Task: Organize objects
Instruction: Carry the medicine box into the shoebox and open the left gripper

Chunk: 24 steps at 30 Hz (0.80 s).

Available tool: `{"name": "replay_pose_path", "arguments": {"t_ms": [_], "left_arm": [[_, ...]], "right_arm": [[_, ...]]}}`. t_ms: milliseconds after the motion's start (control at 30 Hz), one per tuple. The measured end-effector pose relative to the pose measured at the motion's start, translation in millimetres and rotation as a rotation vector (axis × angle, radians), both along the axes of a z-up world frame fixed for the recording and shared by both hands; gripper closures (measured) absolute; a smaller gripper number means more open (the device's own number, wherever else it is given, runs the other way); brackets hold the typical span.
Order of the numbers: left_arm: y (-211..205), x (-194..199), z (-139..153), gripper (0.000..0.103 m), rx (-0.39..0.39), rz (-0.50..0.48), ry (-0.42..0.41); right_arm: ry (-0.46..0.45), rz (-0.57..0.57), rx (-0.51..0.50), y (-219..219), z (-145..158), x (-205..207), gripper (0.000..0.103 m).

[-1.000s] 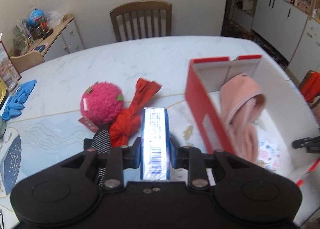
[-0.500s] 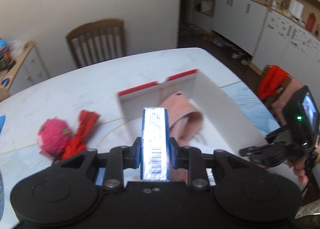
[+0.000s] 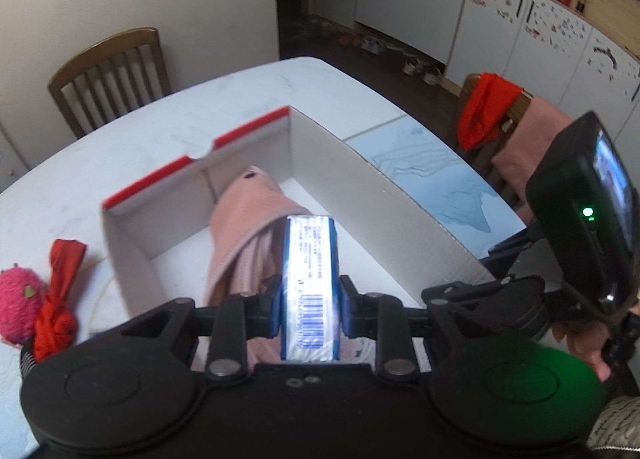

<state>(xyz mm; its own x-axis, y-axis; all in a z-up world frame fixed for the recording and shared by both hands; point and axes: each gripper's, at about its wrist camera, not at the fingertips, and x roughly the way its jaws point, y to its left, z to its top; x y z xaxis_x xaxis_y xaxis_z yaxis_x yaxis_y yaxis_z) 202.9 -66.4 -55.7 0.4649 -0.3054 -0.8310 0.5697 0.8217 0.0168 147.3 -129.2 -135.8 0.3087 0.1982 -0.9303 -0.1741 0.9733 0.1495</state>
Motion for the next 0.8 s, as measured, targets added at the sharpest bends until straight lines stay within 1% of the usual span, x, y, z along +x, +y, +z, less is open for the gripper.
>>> {"name": "replay_pose_path", "arguments": {"t_ms": [400,567,800], "left_arm": [[-30.5,15.2,-42.7,0.078,0.058,-0.051,0.067],[-37.6,12.8,-55.5,0.078,0.067,-0.076,0.094],[-38.6,16.3,-68.8,0.078,0.081,-0.068,0.121]], "right_arm": [[-0.004,-0.002,0.003,-5.3,-0.1,-7.6,0.101],[-0.004,0.005,0.0,-5.2,1.2,-8.5,0.101],[-0.002,0.009,0.0,-5.6,1.1,-7.6,0.101]]}}
